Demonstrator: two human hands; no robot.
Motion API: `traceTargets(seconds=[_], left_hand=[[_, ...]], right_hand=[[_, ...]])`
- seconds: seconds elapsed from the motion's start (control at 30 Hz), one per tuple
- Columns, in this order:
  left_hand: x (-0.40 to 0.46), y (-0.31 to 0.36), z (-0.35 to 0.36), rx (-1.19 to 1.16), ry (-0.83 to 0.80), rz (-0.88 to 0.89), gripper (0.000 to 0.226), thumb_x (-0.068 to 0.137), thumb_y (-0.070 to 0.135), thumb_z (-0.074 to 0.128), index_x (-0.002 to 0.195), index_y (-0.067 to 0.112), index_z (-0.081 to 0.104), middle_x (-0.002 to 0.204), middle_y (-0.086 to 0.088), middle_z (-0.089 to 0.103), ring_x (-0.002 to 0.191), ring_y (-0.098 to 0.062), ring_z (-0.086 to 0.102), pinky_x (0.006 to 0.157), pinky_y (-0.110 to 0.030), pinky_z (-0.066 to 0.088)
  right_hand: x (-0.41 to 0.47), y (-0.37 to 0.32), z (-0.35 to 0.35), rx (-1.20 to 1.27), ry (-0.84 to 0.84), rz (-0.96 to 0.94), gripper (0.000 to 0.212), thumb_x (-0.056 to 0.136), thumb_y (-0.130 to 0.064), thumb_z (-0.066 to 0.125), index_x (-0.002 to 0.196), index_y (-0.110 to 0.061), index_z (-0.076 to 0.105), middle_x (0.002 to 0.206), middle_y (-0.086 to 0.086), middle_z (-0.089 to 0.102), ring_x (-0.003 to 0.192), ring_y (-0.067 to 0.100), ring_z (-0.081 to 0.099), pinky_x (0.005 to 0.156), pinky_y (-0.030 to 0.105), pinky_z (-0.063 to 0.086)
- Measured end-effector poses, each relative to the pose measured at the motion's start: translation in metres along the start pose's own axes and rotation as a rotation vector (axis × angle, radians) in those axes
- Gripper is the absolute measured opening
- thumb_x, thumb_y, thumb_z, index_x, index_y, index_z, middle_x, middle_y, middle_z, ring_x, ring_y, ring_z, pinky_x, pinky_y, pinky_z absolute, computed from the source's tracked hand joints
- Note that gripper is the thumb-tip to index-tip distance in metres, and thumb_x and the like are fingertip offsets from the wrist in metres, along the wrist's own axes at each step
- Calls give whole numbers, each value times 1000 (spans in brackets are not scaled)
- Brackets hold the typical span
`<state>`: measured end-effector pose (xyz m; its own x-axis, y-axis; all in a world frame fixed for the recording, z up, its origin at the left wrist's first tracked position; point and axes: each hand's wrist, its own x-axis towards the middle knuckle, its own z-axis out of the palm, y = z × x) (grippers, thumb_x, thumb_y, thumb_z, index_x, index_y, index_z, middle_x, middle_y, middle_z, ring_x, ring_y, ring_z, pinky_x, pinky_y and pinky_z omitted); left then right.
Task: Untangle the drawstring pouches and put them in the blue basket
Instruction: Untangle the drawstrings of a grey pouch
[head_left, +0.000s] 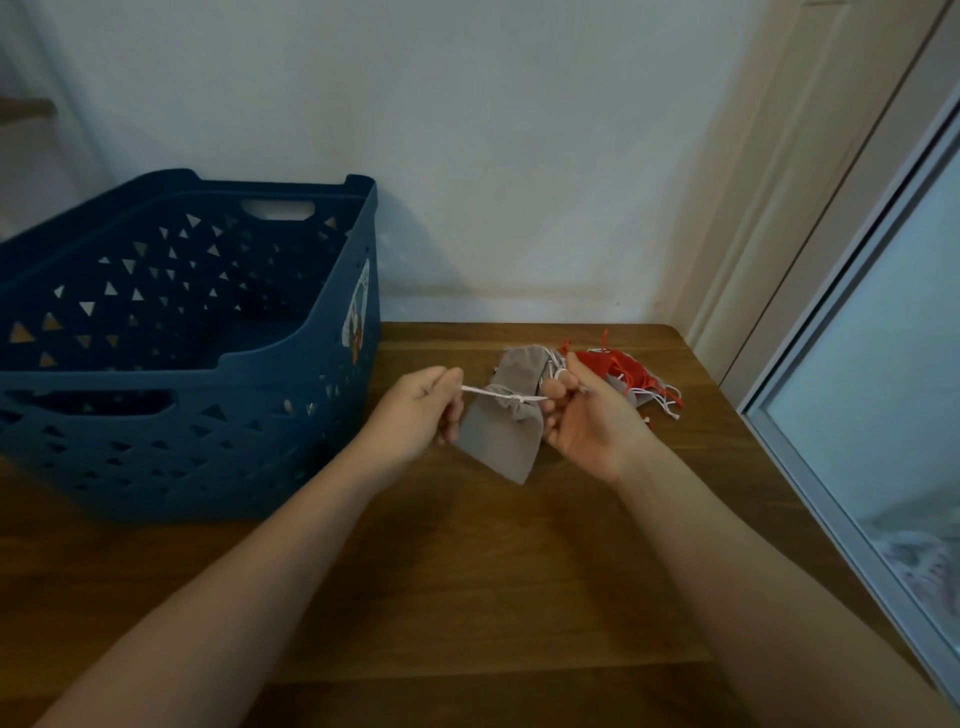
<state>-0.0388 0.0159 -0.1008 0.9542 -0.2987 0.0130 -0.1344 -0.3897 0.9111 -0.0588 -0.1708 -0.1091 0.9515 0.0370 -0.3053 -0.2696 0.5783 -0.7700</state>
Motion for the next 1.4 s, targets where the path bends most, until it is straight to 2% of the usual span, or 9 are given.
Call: traceTargets(seconds=[0.2,0.33,0.6,0.73,0.97,1.07,1.17,1.3,1.4], left_hand=[[2,17,4,-150,95,103,28,94,27,53,81,4,63,63,2,53,59,-7,49,60,-23,37],[6,23,8,-158,72,187,28,92,23,57,69,7,61,52,7,53,50,0,48,58,-21,36],[0,23,14,-258,40,89,11,91,26,55,100,21,60,86,7,62,58,3,53,57,-16,42],[0,18,18,-196,-85,3,8,91,25,57,95,19,60,70,6,60,48,-2,45,49,-17,39],[3,20,17,-206,-12,-14,15,94,27,51,90,17,62,69,6,61,61,-8,55,61,-24,42],[4,16,16,-353,0,-106,17,94,28,51,92,16,64,66,6,60,58,-8,51,62,-25,42],[4,15,18,-668,43,-233,20,95,27,51,98,12,64,80,-1,63,59,-8,51,56,-21,41],[5,11,15,-993,70,-307,27,98,31,42,79,15,54,66,2,54,49,-8,44,48,-19,35],[3,11,15,-640,-5,-254,31,99,30,40,75,15,51,60,4,45,49,-9,39,51,-22,34]], right_hand=[[-7,-4,14,-794,-99,-164,16,90,-18,59,102,-12,68,76,-2,61,69,12,53,69,26,48],[-14,-3,29,-1156,-161,-377,9,87,-16,63,84,-22,68,76,4,62,68,13,53,66,27,45],[-14,0,37,-805,4,-521,13,94,-16,51,85,-13,59,65,-2,55,53,6,50,52,19,43],[-8,3,38,-806,18,-553,13,92,-12,55,81,-13,62,74,6,61,69,16,58,67,29,48],[-11,-5,37,-875,-16,-528,19,94,-9,51,107,-16,62,84,9,63,70,6,60,65,16,51],[-11,-1,33,-774,26,-491,20,93,-9,52,110,-20,54,85,16,62,71,12,61,64,22,52],[-10,1,29,-674,87,-448,12,92,-7,53,100,-16,53,73,1,58,62,5,57,56,16,46],[-4,2,20,-406,237,-261,12,92,-6,52,90,-17,56,79,0,63,62,9,49,55,20,41],[-8,-1,18,-361,231,-279,18,93,-4,50,82,-18,54,81,0,66,56,6,44,51,18,36]])
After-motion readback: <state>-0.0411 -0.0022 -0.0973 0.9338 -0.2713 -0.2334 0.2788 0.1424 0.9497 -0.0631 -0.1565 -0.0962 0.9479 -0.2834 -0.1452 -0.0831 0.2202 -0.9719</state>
